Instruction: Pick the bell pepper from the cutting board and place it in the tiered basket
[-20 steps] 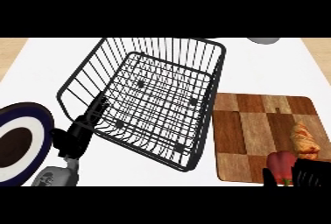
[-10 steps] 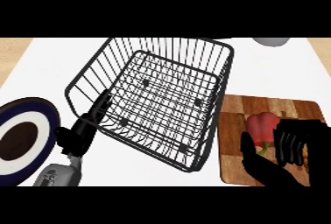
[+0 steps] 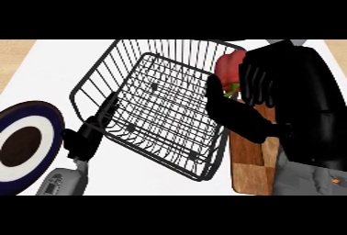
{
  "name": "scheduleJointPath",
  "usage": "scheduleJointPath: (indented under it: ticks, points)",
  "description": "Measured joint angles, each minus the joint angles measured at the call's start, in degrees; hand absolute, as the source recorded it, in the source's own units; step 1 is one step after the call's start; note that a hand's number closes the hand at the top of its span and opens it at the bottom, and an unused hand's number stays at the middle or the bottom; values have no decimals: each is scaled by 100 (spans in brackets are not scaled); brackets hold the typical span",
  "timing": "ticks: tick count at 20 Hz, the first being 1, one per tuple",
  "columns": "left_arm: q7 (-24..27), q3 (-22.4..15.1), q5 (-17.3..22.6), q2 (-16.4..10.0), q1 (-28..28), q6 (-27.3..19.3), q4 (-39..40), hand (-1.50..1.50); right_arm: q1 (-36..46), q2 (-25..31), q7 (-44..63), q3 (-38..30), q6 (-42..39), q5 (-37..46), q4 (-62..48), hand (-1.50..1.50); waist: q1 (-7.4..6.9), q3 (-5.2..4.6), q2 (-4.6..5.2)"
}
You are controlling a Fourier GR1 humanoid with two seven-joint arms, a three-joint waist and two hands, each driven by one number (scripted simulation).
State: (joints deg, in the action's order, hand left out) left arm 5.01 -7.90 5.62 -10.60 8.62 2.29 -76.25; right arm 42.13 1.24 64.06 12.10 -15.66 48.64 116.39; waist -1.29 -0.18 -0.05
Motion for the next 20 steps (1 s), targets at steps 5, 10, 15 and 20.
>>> scheduleJointPath:
  ticks: [5,10,15,20]
  points:
    - [69,20,1,0,14,94,90,0,981,-63,1,-107,199,-290,-1377,150,-27,4,12]
    - [88,-2,-62,71,-45,55,39,0,1624,-84,-116,-31,730,-543,-2734,150,-62,11,23]
    - [81,60,-60,103,40,92,100,0,2121,-92,-264,192,1435,-898,-3858,150,-56,14,27]
    - [-30,57,-106,125,0,60,-11,0,2430,-78,-398,395,2228,-1483,-4577,150,-82,12,24]
